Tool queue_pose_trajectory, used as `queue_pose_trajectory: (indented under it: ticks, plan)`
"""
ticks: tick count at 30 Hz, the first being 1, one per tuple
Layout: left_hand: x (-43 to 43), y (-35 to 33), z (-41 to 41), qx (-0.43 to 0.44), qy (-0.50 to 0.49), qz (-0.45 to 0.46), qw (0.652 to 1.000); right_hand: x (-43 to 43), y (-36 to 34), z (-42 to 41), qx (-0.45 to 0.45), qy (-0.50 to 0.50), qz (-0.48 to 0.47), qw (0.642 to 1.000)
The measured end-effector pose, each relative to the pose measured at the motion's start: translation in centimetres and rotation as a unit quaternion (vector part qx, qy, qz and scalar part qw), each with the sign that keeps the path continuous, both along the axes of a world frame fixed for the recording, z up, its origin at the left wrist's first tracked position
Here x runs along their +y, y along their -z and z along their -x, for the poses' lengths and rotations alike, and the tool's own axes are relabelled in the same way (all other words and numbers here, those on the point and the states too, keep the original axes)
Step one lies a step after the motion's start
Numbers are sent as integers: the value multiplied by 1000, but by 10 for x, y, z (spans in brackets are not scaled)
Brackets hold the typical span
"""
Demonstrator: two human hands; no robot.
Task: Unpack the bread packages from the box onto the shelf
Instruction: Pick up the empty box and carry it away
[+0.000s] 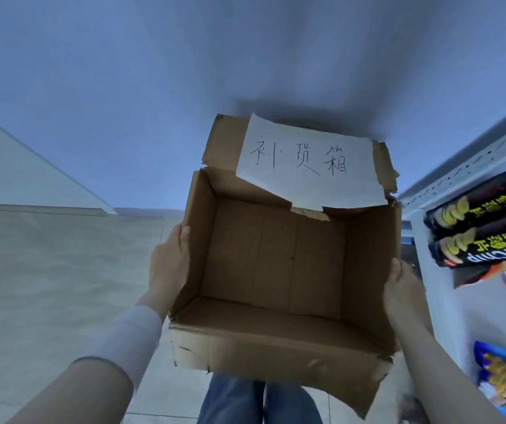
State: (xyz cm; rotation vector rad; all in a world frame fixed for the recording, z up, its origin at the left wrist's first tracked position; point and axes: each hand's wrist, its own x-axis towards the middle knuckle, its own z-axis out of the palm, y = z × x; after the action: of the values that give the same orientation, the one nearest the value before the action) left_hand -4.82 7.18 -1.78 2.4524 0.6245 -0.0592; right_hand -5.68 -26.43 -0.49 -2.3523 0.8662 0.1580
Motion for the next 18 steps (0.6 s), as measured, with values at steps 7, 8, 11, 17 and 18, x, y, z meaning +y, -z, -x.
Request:
queue_pose_trajectory:
  ticks: [7,8,11,17,18]
  plan:
    - [-3,80,-42,42,-19,0,999,-6,65,-50,15,-12,14,1000]
    - [-4,86,-46,45,-19,1,999,-7,73,-53,16,-12,13,1000]
    - [-7,99,-54,59,-16,5,998,-9,89,-62,29,-13,19,999]
    - [-8,117,-68,78,-15,15,997,-10,109,-75,49,-14,22,998]
    - [-9,119,-70,83,-13,16,996,-10,111,-76,53,-10,20,998]
